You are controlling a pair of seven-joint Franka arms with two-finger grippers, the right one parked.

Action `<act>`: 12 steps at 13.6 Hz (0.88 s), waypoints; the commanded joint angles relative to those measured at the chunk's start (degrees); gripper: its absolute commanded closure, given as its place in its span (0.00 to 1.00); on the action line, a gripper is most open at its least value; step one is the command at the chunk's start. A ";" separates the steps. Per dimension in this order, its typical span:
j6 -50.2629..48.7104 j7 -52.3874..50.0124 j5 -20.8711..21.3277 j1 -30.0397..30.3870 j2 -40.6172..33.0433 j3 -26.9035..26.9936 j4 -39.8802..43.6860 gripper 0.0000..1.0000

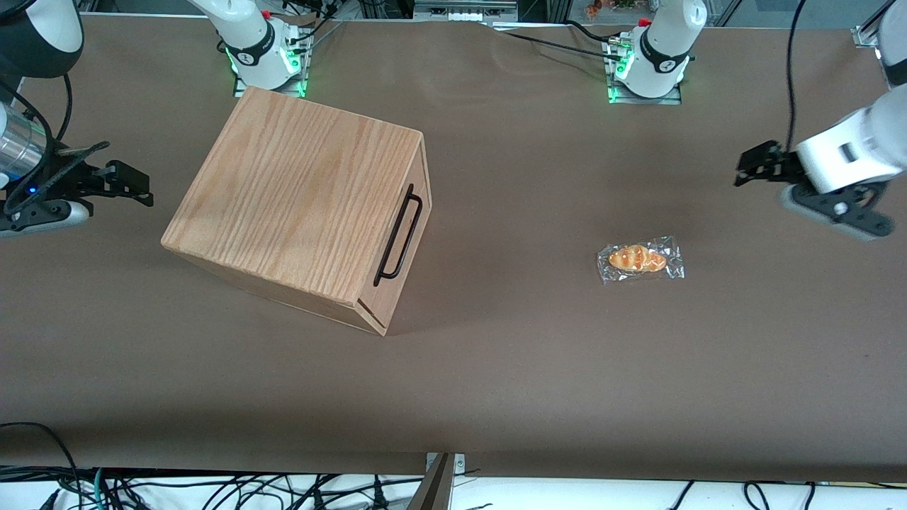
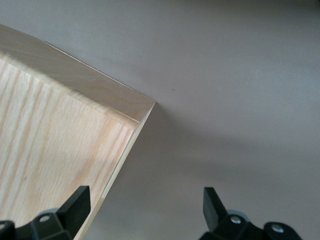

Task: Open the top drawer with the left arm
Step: 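Move the left gripper toward the black drawer handle of the wooden cabinet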

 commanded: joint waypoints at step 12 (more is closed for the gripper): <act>18.60 -28.05 -22.49 -24.05 17.79 -1.37 6.21 0.00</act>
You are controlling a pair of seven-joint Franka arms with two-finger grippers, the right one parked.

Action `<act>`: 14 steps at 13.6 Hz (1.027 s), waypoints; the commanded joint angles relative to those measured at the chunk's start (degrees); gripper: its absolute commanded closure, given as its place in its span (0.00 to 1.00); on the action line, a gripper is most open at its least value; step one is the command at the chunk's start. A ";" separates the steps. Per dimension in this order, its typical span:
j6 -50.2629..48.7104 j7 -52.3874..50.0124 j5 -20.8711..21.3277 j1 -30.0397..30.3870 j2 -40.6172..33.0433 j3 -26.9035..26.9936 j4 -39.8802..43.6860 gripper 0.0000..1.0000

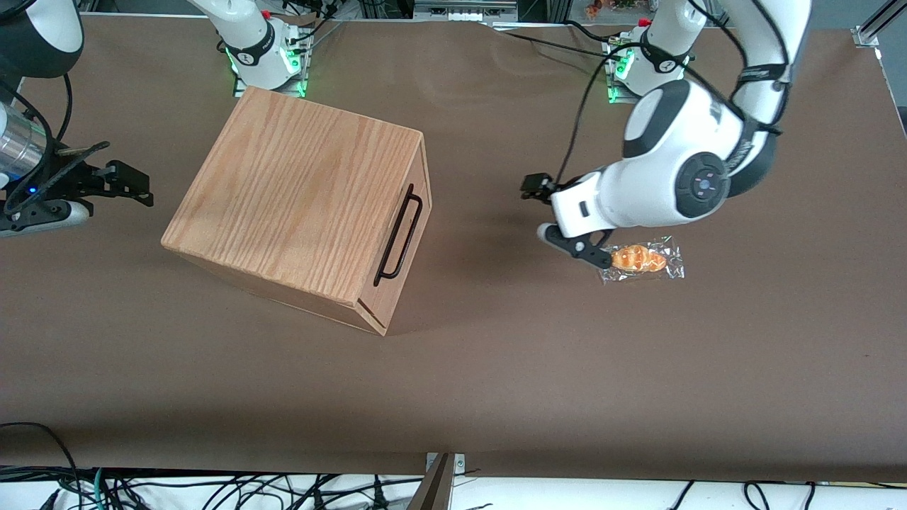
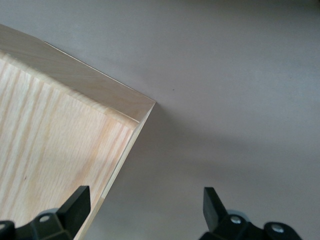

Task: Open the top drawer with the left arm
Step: 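Move the left gripper toward the black drawer handle of the wooden cabinet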

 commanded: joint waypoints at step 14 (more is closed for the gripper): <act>21.82 -15.87 -7.20 -14.13 12.74 0.78 8.92 0.00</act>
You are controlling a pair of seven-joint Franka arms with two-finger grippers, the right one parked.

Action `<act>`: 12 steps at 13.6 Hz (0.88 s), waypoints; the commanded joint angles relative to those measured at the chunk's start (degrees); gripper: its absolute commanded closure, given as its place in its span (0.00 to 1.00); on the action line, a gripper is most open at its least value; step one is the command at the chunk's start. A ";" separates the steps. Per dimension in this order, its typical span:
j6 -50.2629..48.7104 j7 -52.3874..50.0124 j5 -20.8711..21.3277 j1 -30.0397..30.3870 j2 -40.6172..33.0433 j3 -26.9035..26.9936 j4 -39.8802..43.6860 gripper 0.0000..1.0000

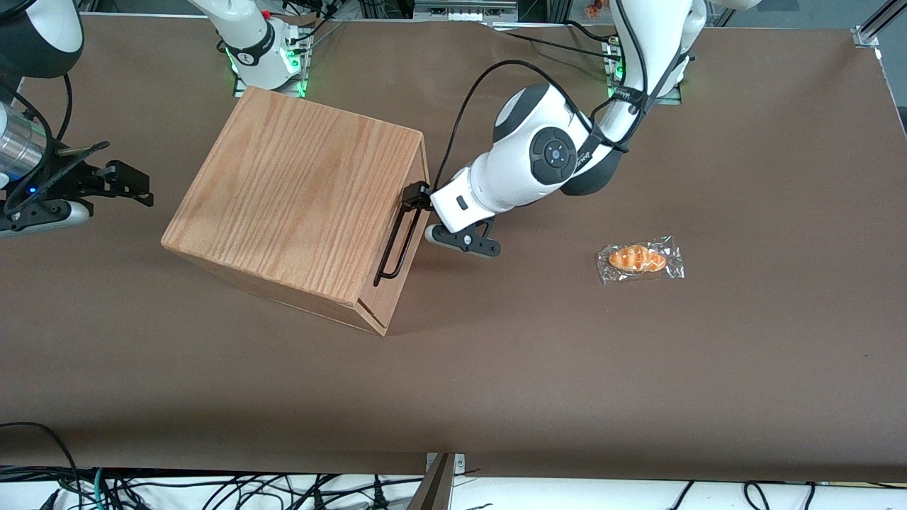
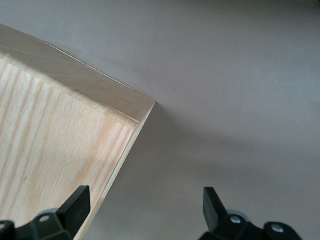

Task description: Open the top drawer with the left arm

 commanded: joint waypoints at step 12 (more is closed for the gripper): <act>0.43 0.08 2.38 2.40 2.46 1.65 2.74 0.00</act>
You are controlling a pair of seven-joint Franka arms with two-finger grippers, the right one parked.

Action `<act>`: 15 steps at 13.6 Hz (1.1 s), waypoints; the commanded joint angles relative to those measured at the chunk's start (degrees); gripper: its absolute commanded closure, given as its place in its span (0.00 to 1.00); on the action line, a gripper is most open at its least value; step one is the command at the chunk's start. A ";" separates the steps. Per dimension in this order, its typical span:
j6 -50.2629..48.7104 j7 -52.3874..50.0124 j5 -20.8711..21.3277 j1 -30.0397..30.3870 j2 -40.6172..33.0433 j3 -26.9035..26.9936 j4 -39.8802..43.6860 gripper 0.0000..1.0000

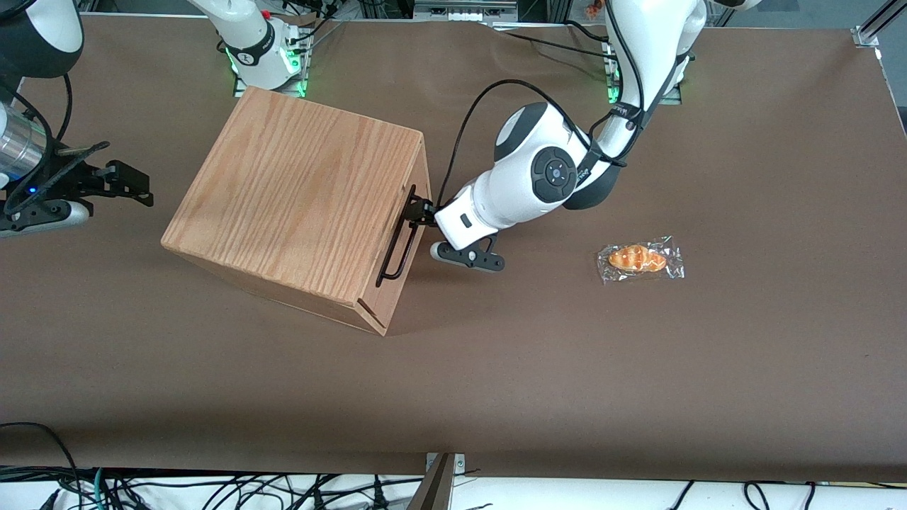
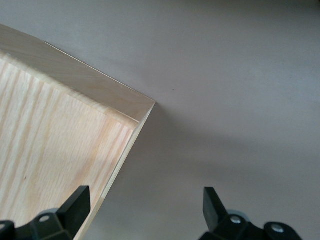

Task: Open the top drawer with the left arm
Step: 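Pull the handle away from the cabinet to slide the drawer out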

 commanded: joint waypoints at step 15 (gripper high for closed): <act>-1.97 0.29 7.42 7.66 -0.25 0.63 1.25 0.00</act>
